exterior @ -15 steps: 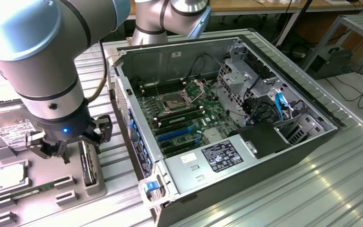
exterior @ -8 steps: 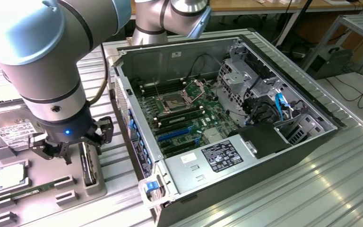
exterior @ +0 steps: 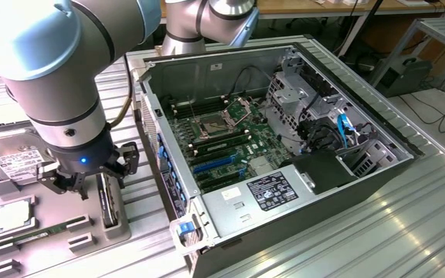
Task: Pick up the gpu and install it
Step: 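Pick up the gpu and move the gpu toward the slot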
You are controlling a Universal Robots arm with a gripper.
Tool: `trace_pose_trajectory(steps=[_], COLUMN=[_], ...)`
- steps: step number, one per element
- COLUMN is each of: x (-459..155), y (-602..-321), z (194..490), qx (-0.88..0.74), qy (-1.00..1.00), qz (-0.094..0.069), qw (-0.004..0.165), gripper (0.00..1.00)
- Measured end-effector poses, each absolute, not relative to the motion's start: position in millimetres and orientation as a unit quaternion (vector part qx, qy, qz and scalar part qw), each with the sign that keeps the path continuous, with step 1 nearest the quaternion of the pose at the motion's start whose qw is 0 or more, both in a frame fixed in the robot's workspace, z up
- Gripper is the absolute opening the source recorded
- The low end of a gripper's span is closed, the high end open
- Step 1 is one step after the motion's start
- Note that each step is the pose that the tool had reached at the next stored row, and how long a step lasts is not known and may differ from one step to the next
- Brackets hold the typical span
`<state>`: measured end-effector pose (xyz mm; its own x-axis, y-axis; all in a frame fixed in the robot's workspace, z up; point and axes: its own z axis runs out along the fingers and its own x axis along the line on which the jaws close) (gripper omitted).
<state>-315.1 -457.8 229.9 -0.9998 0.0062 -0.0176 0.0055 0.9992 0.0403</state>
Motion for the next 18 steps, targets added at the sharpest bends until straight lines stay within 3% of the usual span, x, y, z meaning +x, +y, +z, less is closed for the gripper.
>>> trace_pose_trajectory(steps=[16,18], x=[-315.1,-315.1], y=[-457.7,-457.7], z=[221.1,221.1], qx=[0.004,0.004], qy=[1.000,1.000], qz=[0.019,0.018], qw=[0.009,0.009], gripper=[0.66,0.73])
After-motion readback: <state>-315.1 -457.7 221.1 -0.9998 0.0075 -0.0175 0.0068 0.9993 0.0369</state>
